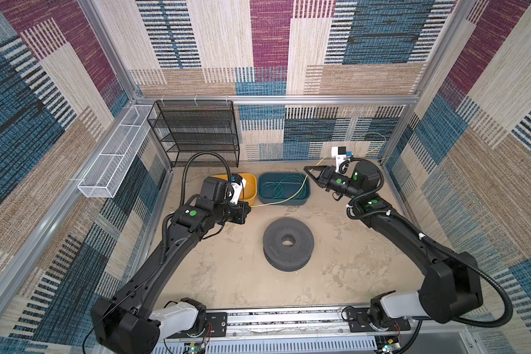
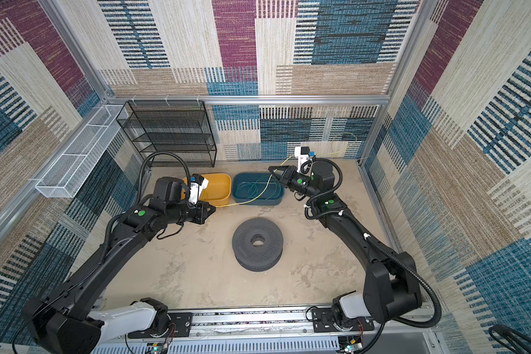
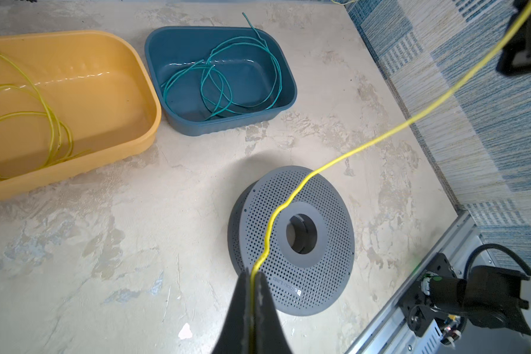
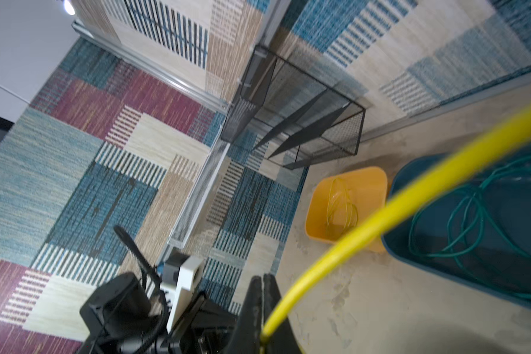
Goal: Wrap the cables
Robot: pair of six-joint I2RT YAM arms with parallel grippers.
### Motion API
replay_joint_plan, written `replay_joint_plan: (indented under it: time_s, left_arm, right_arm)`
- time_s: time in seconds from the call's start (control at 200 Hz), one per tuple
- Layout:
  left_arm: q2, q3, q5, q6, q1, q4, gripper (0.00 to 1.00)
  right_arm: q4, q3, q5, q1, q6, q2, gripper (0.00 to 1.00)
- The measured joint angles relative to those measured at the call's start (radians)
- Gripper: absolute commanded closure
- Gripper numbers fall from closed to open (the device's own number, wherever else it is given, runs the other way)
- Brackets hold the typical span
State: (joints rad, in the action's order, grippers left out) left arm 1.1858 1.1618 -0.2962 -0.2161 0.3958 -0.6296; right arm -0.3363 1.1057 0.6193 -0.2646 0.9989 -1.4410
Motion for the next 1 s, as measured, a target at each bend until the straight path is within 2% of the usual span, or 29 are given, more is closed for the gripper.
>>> replay_joint_plan:
  time_s: [0.29, 0.531, 0.661, 0.756, 0.836, 0.912, 0.997]
  left_arm:
    - [-0.146, -0.122, -0.153, -0.043, 0.004, 0.218, 1.0]
    - [-0.15, -0.169, -0.242, -0.069, 0.014, 0.303, 1.0]
    - [-0.14, -0.188, -0.264, -0.078, 0.05, 0.338, 1.0]
    - [-0.128, -0.203, -0.263, -0.102, 0.092, 0.375, 1.0]
    - [-0.113, -0.211, -0.286, -0.126, 0.125, 0.339, 1.0]
    - [-0.106, -0.216, -0.303, -0.147, 0.137, 0.31, 1.0]
    - [-0.106, -0.216, -0.308, -0.152, 0.135, 0.31, 1.0]
  right_arm:
    - [-0.095, 0.129, 0.068, 0.096, 0.129, -0.182, 1.0]
    - [-0.131, 0.151, 0.104, 0.113, 0.164, -0.229, 1.0]
    - [-0.126, 0.175, 0.111, 0.119, 0.165, -0.246, 1.0]
    - [-0.122, 0.174, 0.114, 0.125, 0.166, -0.255, 0.81]
    - [-0.135, 0.138, 0.048, 0.142, 0.165, -0.251, 0.54]
    - [-0.13, 0.127, -0.017, 0.158, 0.17, -0.251, 0.4]
    - [-0.138, 0.122, -0.029, 0.152, 0.171, -0.249, 0.33]
